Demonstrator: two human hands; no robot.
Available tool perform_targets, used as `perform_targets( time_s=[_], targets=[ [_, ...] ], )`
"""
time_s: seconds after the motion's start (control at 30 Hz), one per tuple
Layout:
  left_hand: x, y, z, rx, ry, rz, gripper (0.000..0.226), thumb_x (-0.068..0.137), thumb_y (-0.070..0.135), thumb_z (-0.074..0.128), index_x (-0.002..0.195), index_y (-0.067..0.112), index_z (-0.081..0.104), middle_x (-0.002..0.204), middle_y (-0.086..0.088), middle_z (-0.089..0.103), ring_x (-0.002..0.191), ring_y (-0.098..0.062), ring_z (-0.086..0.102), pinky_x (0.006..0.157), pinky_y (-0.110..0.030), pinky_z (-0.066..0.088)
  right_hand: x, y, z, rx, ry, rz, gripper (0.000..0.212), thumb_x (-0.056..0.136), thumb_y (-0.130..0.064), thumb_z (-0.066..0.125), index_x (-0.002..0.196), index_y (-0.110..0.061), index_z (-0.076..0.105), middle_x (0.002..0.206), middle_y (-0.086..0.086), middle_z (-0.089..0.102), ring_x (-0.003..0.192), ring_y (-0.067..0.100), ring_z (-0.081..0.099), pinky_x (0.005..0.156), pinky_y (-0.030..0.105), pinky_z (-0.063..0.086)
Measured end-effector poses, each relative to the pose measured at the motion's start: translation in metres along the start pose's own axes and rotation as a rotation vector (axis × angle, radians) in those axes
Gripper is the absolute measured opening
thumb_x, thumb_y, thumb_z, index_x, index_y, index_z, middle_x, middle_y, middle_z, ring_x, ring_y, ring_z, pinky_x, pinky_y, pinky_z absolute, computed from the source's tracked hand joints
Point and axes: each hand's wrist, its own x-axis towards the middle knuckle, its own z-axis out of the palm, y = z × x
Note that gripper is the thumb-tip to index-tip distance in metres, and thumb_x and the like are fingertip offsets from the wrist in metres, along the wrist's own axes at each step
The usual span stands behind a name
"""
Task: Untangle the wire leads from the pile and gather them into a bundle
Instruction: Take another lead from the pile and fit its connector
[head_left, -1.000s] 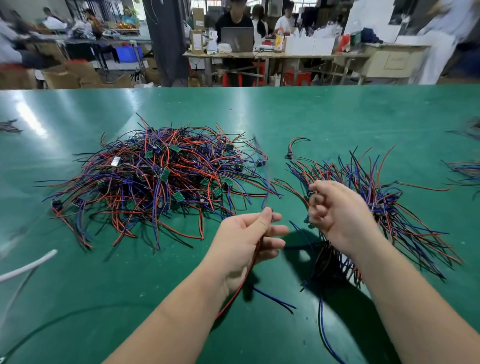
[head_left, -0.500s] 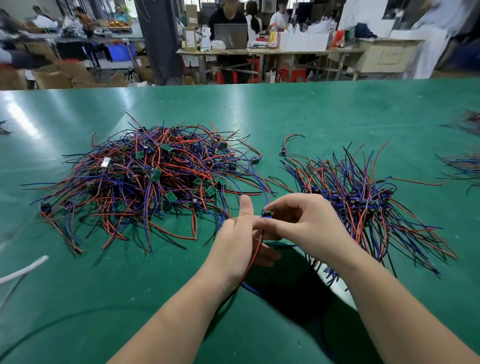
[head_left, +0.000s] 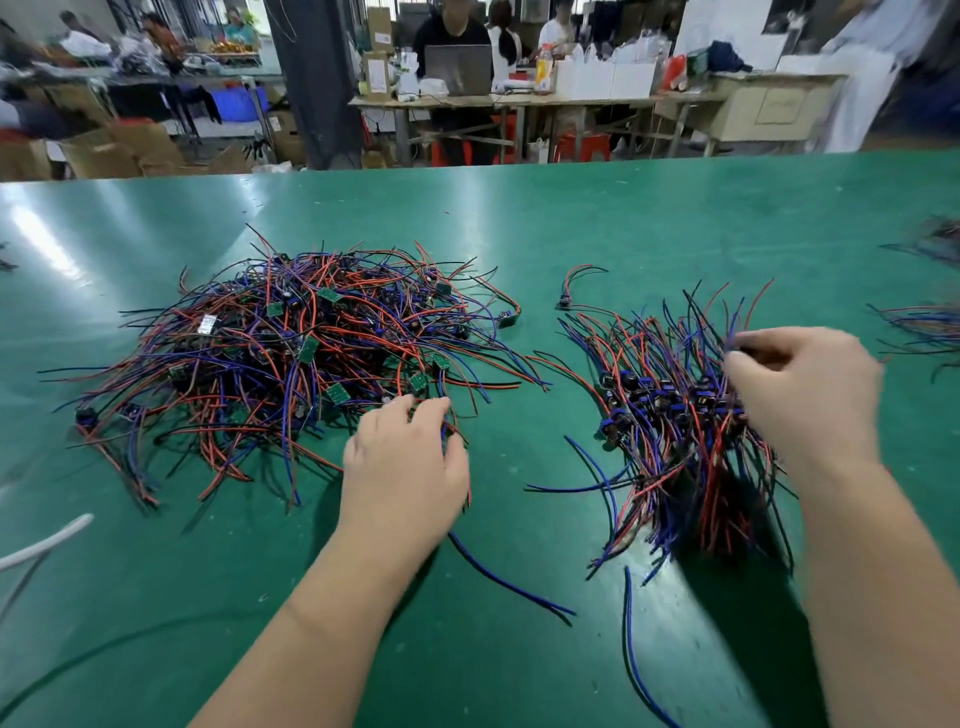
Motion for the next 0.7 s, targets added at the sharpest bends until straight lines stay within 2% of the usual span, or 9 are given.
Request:
perform_targets(
  time_s=[0.07, 0.13, 0.2, 0.3, 0.4, 0.5, 0.57, 0.63, 0.7],
  targets=[
    [-0.001, -0.003, 0.004, 0.115, -0.1, -0.044, 0.045, 0.094, 0.036, 0.043, 0.14, 0.033, 0.04, 0.149, -0.007, 0.036, 0.134, -0.027, 0.033, 0.108, -0.039, 0.026, 0.007, 0.014, -0.007, -0.11, 0.061, 0.032, 0.021, 0.076, -0.01, 0.064, 0.094, -0.004, 0.075, 0.088, 0.019, 0.073, 0.09, 0.032, 0.066, 0.083, 0.034, 0.046],
    [-0.002, -0.004, 0.008, 0.151, -0.132, -0.045, 0.045, 0.095, 0.037, 0.042, 0.14, 0.037, 0.038, 0.151, -0.007, 0.032, 0.134, -0.027, 0.032, 0.108, -0.039, 0.026, 0.011, 0.024, -0.009, -0.185, 0.036, 0.065, 0.018, 0.075, -0.005, 0.065, 0.09, 0.001, 0.074, 0.087, 0.024, 0.071, 0.09, 0.037, 0.065, 0.084, 0.037, 0.047],
    [0.0, -0.005, 0.008, 0.15, -0.1, -0.026, 0.041, 0.095, 0.036, 0.044, 0.136, 0.037, 0.043, 0.142, -0.003, 0.041, 0.126, -0.026, 0.039, 0.103, -0.038, 0.031, 0.011, 0.027, -0.005, -0.233, -0.054, 0.098, 0.018, 0.073, -0.003, 0.068, 0.088, 0.004, 0.073, 0.087, 0.027, 0.069, 0.09, 0.04, 0.063, 0.085, 0.041, 0.049],
    [0.005, -0.007, 0.003, 0.151, -0.032, 0.017, 0.033, 0.094, 0.03, 0.048, 0.125, 0.034, 0.056, 0.115, 0.004, 0.059, 0.108, -0.022, 0.052, 0.09, -0.035, 0.038, 0.006, 0.021, 0.003, -0.213, -0.113, 0.081, 0.028, 0.077, -0.01, 0.067, 0.103, -0.003, 0.072, 0.099, 0.024, 0.069, 0.1, 0.037, 0.06, 0.091, 0.038, 0.045],
    [0.006, -0.009, 0.0, 0.104, 0.004, 0.002, 0.029, 0.092, 0.026, 0.049, 0.117, 0.032, 0.06, 0.104, 0.009, 0.068, 0.102, -0.018, 0.059, 0.088, -0.035, 0.036, -0.002, 0.006, 0.013, -0.112, -0.104, -0.026, 0.022, 0.08, -0.014, 0.063, 0.1, -0.012, 0.074, 0.093, 0.014, 0.068, 0.089, 0.03, 0.061, 0.083, 0.033, 0.044],
    [0.004, -0.004, 0.0, -0.218, 0.086, -0.01, 0.023, 0.089, 0.022, 0.056, 0.108, 0.031, 0.065, 0.091, 0.016, 0.067, 0.09, -0.008, 0.061, 0.089, -0.031, 0.042, -0.016, -0.013, 0.023, 0.048, -0.139, -0.084, 0.016, 0.081, -0.014, 0.062, 0.089, -0.019, 0.075, 0.081, -0.002, 0.065, 0.072, 0.01, 0.059, 0.073, 0.022, 0.04],
    [0.005, 0.001, -0.001, -0.536, 0.133, -0.01, 0.019, 0.087, 0.015, 0.061, 0.1, 0.027, 0.069, 0.083, 0.02, 0.066, 0.076, 0.002, 0.06, 0.077, -0.013, 0.045, -0.027, -0.024, 0.029, 0.195, -0.237, -0.046, 0.015, 0.081, -0.014, 0.063, 0.083, -0.024, 0.074, 0.071, -0.012, 0.067, 0.064, -0.002, 0.059, 0.063, 0.018, 0.044],
    [0.004, 0.005, -0.003, -0.757, 0.156, 0.016, 0.02, 0.085, 0.009, 0.065, 0.096, 0.026, 0.07, 0.081, 0.017, 0.068, 0.07, 0.002, 0.06, 0.067, -0.007, 0.045, -0.037, -0.035, 0.036, 0.407, -0.456, 0.073, 0.014, 0.084, -0.01, 0.062, 0.086, -0.017, 0.075, 0.064, -0.009, 0.069, 0.055, 0.002, 0.06, 0.056, 0.016, 0.049],
    [0.002, 0.01, -0.003, -0.887, 0.113, 0.035, 0.023, 0.084, 0.007, 0.067, 0.094, 0.027, 0.07, 0.08, 0.012, 0.07, 0.071, -0.003, 0.064, 0.068, -0.011, 0.049, -0.048, -0.044, 0.043, 0.64, -0.716, 0.222, 0.014, 0.091, -0.009, 0.058, 0.091, -0.006, 0.072, 0.07, 0.001, 0.072, 0.051, 0.01, 0.057, 0.051, 0.02, 0.048]
  ],
)
